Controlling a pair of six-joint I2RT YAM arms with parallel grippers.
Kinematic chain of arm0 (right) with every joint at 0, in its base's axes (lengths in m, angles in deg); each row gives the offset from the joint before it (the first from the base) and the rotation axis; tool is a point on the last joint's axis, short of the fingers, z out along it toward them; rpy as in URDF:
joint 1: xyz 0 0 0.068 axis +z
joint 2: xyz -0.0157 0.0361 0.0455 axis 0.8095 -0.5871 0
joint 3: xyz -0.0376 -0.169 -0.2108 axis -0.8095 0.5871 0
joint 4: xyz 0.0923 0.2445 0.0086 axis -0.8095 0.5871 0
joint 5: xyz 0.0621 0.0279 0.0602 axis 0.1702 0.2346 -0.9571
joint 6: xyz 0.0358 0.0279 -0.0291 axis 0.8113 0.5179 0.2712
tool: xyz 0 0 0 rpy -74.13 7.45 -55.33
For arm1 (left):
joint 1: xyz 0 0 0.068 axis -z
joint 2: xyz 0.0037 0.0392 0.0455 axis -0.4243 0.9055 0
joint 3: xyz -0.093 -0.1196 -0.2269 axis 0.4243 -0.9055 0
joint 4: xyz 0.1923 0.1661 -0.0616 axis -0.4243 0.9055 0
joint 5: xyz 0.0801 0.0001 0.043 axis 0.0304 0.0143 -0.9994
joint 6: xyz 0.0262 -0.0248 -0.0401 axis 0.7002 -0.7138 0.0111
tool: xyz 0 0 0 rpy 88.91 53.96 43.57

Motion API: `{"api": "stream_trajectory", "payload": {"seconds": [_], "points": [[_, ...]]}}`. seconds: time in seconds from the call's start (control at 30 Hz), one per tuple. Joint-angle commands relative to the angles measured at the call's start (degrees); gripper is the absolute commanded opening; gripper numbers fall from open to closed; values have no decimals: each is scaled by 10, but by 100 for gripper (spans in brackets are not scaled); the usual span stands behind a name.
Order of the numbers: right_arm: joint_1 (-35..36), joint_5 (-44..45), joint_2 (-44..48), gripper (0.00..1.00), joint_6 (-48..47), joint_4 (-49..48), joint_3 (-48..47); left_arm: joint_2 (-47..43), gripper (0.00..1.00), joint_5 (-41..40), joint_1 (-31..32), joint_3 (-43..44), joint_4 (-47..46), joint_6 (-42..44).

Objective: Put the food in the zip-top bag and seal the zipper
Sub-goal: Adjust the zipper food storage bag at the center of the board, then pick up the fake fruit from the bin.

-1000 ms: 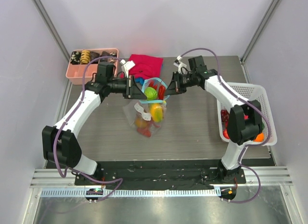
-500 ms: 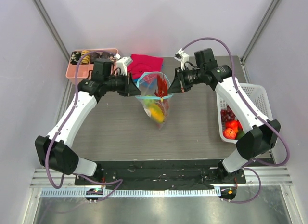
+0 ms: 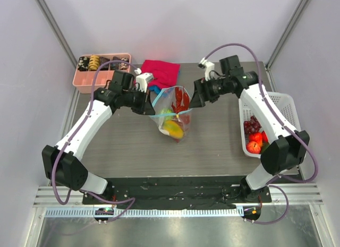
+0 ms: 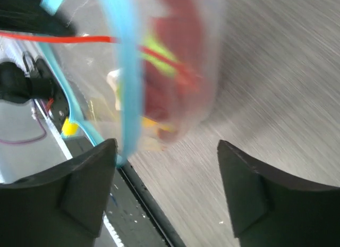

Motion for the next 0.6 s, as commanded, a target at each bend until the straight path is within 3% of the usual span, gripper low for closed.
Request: {"api": "stream_trajectory", "payload": {"seconds": [0.0,0.2,0.27,0.37,0.57], "points": [[-110,-19,21,87,-48,62,-37,-35,0,44,-3,-13,-13,16],[-260,-8,18,90,-245,245,-48,-26,0,55,-3,-10,-7,20],[-309,30,18,91,-335,300,-29,-24,0,58,-3,-9,-7,22],[-350,109,26,94,-414,305,15,-22,0,65,-3,-9,-6,25],[-355,194,4,94,-397,278,64,-22,0,70,-3,-10,-2,34]]}}
